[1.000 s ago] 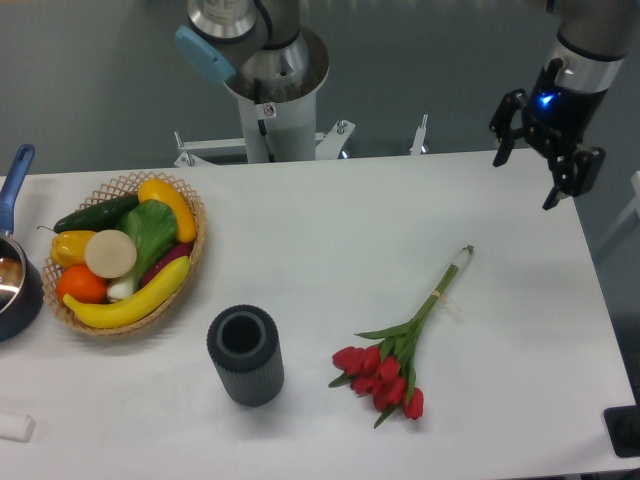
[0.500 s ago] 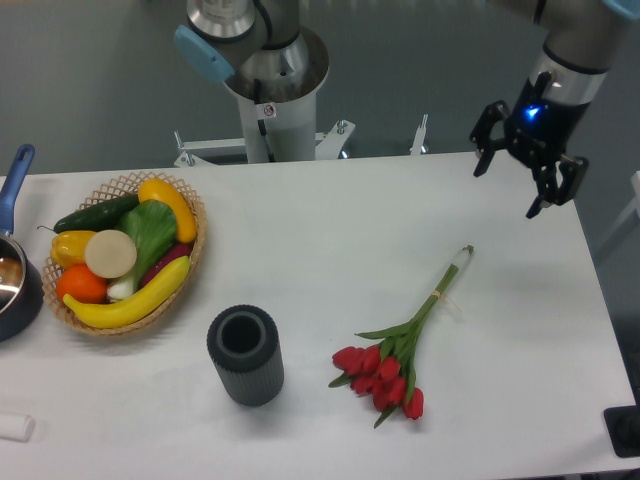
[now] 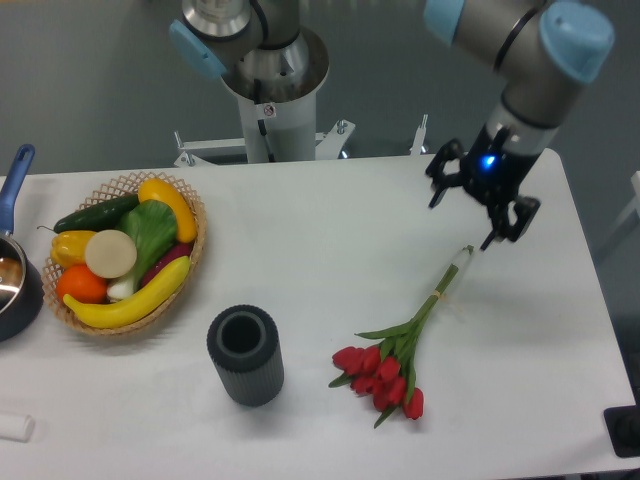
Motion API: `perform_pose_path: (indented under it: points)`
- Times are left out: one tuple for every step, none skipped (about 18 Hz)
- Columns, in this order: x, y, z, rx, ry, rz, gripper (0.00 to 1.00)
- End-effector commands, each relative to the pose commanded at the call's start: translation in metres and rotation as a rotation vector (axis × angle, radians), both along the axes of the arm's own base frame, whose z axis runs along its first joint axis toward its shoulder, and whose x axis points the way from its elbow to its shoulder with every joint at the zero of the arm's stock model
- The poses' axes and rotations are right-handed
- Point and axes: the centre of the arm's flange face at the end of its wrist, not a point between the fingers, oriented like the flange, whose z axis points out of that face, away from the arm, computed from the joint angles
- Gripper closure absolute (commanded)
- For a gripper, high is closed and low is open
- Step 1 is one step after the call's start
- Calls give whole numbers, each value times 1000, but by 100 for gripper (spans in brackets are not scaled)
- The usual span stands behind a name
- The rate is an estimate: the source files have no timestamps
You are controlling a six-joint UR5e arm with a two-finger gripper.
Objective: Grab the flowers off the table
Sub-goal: 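Move the open gripper toward the stems of the red tulips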
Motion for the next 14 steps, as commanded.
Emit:
perform_pose_path:
  points:
    - [4, 7, -5, -11, -3, -13, 0]
    - [6, 15, -9, -13, -3, -19, 0]
    - [6, 17, -12, -13, -2, -13, 0]
    - [5, 23, -25, -16, -9, 36, 0]
    - [7, 41, -48, -25, -17, 43, 0]
    - [6, 42, -54, -30, -26, 46, 0]
    - [6, 43, -57, -34, -33, 53, 0]
    - [6, 43, -62, -37, -43, 64, 0]
    - [8, 42, -70, -45, -58, 70, 0]
    - [7, 43, -78, -50, -69, 70, 0]
    - [5, 43, -83, -54, -76, 68, 0]
    - [3, 44, -86, -55, -78, 68, 0]
    - [2, 44, -92, -58, -85, 68, 0]
    - [1, 44, -95, -60, -88, 68, 0]
